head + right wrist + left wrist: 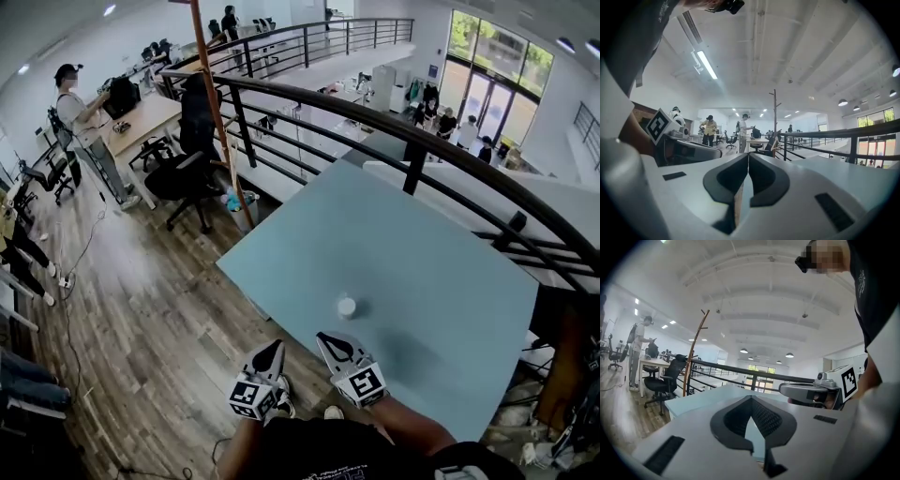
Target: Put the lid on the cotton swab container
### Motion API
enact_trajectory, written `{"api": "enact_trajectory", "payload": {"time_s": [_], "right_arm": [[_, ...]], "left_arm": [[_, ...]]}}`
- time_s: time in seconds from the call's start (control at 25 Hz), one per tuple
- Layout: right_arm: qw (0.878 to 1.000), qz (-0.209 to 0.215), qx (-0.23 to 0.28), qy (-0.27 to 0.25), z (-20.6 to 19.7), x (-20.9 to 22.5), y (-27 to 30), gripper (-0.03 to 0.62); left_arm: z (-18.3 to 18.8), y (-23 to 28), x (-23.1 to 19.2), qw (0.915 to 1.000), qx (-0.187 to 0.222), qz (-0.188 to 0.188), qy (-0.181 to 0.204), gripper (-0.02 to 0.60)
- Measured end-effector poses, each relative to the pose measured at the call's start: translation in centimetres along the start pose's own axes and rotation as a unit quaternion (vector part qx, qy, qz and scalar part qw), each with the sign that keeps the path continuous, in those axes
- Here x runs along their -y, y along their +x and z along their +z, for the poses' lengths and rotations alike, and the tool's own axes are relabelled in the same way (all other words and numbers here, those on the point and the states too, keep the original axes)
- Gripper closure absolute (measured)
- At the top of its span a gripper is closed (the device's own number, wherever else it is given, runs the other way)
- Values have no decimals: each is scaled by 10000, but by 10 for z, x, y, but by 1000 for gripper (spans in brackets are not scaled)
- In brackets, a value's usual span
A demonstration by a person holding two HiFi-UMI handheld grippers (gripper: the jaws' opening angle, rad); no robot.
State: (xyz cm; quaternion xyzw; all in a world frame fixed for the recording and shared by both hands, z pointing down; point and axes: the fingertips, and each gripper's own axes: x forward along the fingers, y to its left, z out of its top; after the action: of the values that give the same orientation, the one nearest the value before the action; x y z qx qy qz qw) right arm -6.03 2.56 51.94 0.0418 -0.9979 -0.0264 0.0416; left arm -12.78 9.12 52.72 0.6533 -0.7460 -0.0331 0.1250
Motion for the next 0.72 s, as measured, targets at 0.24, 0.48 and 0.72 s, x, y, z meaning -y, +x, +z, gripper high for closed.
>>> {"api": "enact_trajectory", "payload": {"time_s": [0.24, 0.48, 0.72], "right_arm": [[9979, -531, -252, 254, -3, 12, 38, 574], [9937, -927, -411, 480, -14, 32, 81, 574], [9876, -1347, -488, 638, -26, 40, 110, 574]], "left_arm": [[5, 29, -39, 9986, -40, -498, 176, 571], [18, 61, -73, 9960, -135, -872, 127, 571], [20, 81, -91, 9898, -221, -1378, 287, 571]]}}
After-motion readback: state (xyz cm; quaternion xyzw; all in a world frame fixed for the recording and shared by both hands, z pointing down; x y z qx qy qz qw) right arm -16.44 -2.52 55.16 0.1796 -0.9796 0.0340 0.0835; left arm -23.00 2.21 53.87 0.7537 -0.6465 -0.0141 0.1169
